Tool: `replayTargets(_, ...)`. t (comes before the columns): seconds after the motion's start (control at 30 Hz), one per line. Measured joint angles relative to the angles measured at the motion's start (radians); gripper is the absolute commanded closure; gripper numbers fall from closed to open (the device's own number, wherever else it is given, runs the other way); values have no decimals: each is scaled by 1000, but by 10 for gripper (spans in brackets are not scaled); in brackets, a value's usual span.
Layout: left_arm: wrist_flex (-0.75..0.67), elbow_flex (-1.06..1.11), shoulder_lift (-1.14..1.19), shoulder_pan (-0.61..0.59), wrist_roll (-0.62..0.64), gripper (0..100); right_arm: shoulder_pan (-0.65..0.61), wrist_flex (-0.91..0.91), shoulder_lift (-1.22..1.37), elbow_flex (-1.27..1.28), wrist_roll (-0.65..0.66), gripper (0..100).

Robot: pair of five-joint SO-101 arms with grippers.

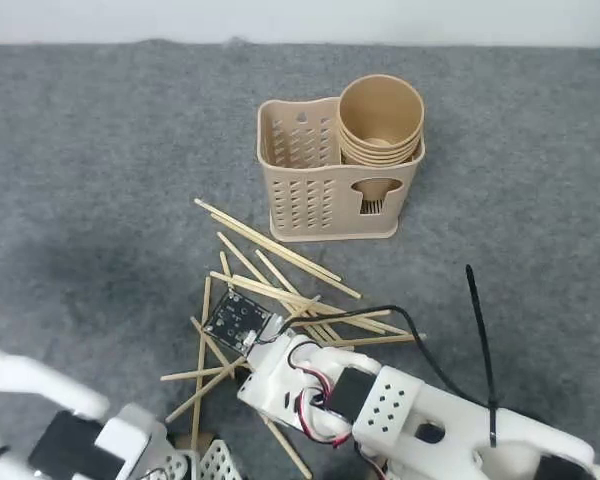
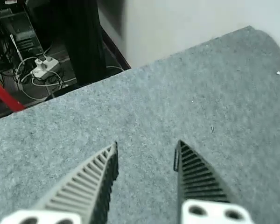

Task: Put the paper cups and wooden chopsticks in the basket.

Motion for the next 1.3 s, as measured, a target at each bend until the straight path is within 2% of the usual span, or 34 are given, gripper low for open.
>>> replayTargets(0.13,11,-9,0,-2,0,815,92,-12,12,-28,0,781)
replayTargets(0.23,63,-11,9,5,0,815,117,0,77,-98,-8,738)
replayTargets(0.33,137,-11,9,31,0,815,137,23,178,-166,-109,758)
replayTargets(0.43,176,0,9,69,0,815,204,25,295,-218,-233,772)
replayTargets(0.5,180,8,9,94,0,815,258,25,361,-249,-265,779)
replayTargets(0.63,180,8,12,115,0,815,325,26,417,-272,-275,801)
replayTargets(0.83,180,8,12,124,2,815,354,89,416,-275,-275,808)
replayTargets(1.07,180,8,12,178,0,815,419,193,315,-275,-275,805)
replayTargets(1.17,180,8,12,187,0,815,408,236,256,-275,-207,805)
replayTargets(1.3,180,49,12,161,0,815,310,265,224,-275,23,804)
